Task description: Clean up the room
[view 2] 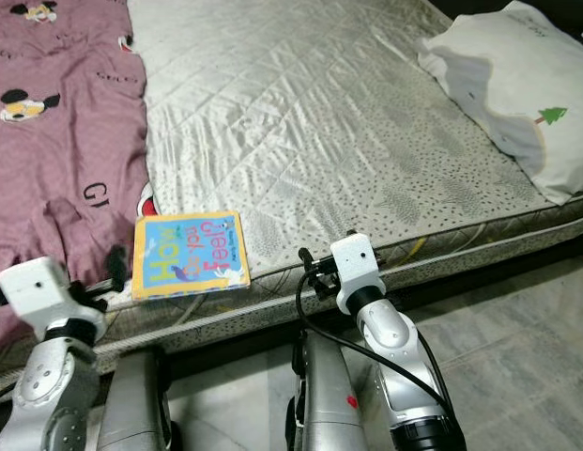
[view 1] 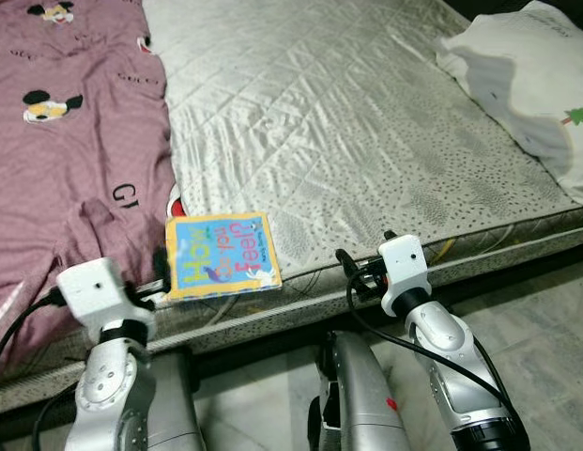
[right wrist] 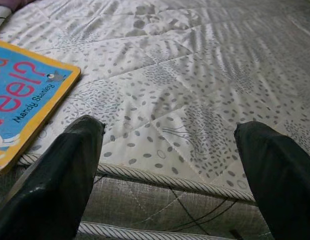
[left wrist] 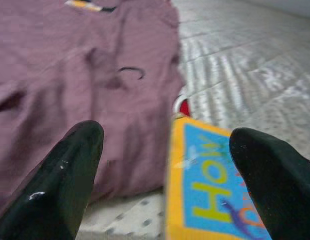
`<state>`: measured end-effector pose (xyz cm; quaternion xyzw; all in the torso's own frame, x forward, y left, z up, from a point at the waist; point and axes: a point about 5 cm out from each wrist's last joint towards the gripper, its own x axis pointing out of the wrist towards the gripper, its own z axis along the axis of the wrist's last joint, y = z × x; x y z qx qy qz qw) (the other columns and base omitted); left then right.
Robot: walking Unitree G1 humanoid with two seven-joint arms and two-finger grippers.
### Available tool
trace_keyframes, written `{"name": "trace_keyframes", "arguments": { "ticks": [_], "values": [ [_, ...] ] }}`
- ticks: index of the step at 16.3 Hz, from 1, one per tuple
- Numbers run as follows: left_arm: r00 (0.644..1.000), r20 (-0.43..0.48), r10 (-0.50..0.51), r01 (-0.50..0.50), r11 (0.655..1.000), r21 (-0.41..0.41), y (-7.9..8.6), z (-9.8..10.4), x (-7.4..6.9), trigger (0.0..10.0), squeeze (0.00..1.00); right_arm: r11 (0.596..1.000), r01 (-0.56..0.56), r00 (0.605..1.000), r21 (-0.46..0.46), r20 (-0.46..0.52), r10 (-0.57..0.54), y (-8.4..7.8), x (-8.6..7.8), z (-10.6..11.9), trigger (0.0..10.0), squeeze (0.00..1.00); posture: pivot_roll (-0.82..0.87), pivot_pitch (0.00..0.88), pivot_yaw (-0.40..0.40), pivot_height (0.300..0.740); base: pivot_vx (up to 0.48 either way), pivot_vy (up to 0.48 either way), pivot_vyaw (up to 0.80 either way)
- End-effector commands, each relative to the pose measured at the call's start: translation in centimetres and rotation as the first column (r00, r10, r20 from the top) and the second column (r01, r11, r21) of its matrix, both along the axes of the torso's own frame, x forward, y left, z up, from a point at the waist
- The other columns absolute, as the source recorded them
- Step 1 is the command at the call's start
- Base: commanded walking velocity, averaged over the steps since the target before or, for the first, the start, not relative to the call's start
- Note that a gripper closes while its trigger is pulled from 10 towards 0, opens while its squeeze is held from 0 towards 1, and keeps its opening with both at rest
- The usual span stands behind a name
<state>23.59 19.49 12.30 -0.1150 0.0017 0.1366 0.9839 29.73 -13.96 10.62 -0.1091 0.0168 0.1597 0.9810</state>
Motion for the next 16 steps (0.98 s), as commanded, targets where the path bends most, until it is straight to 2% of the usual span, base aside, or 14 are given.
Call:
{"name": "trace_keyframes", "arguments": {
  "ticks": [1, 4, 7, 10, 11, 13, 14, 16],
  "values": [
    [0.999, -0.047, 0.026, -0.027, 1.0, -0.002, 0.5, -0.8, -0.6, 10.0, 0.0, 1.0, 0.007, 1.0, -0.007, -0.016, -0.007, -0.4, -0.1, -0.4, 10.0, 0.0, -0.02, 0.187, -0.066, 0.533, 0.0, 0.0, 0.0],
    [0.993, -0.094, 0.072, -0.072, 0.997, 0.001, 1.7, -1.7, -2.0, 10.0, 0.0, 1.0, 0.017, 1.0, -0.026, -0.024, -0.017, -0.9, -0.1, -0.6, 10.0, 0.0, -0.01, 0.191, -0.07, 0.533, 0.0, 0.0, 0.0],
    [0.988, -0.131, 0.077, -0.082, 0.996, -0.031, 2.1, -2.2, -2.3, 10.0, 0.0, 0.999, 0.027, 0.999, -0.043, -0.025, -0.029, -1.4, 0.1, -0.6, 10.0, 0.0, -0.01, 0.197, -0.077, 0.533, 0.0, 0.0, 0.0],
    [0.986, -0.141, 0.094, -0.105, 0.992, -0.073, 3.8, -2.6, -0.8, 10.0, 0.0, 0.997, 0.041, 0.999, -0.06, -0.003, -0.042, -1.8, 0.4, -0.1, 10.0, 0.0, -0.02, 0.196, -0.081, 0.533, 0.0, 0.0, 0.0],
    [0.989, -0.129, 0.074, -0.085, 0.993, -0.082, 4.2, -2.5, -0.2, 10.0, 0.0, 0.997, 0.042, 0.999, -0.067, 0.009, -0.041, -2.1, 0.4, 0.2, 10.0, 0.0, -0.03, 0.196, -0.082, 0.533, 0.0, 0.0, 0.0],
    [0.989, -0.149, 0.019, -0.041, 0.989, -0.143, 3.9, -2.9, 0.3, 10.0, 0.0, 1.0, -0.003, 1.0, -0.031, -0.006, 0.003, -2.5, 0.1, 0.8, 10.0, 0.0, -0.04, 0.2, -0.083, 0.533, 0.0, 0.0, 0.0],
    [0.989, -0.149, 0.019, -0.041, 0.989, -0.143, 3.9, -2.9, 0.3, 10.0, 0.0, 1.0, -0.003, 1.0, -0.031, -0.006, 0.003, -2.5, 0.1, 0.8, 10.0, 0.0, -0.04, 0.2, -0.083, 0.533, 0.0, 0.0, 0.0],
    [0.983, -0.18, -0.03, -0.004, 0.983, -0.184, 3.4, -3.8, 0.5, 10.0, 0.0, 0.997, -0.071, 0.997, 0.019, -0.029, 0.072, -2.7, -0.5, 1.3, 10.0, 0.0, -0.05, 0.199, -0.088, 0.533, 0.0, 0.0, 0.0]
  ]
}}
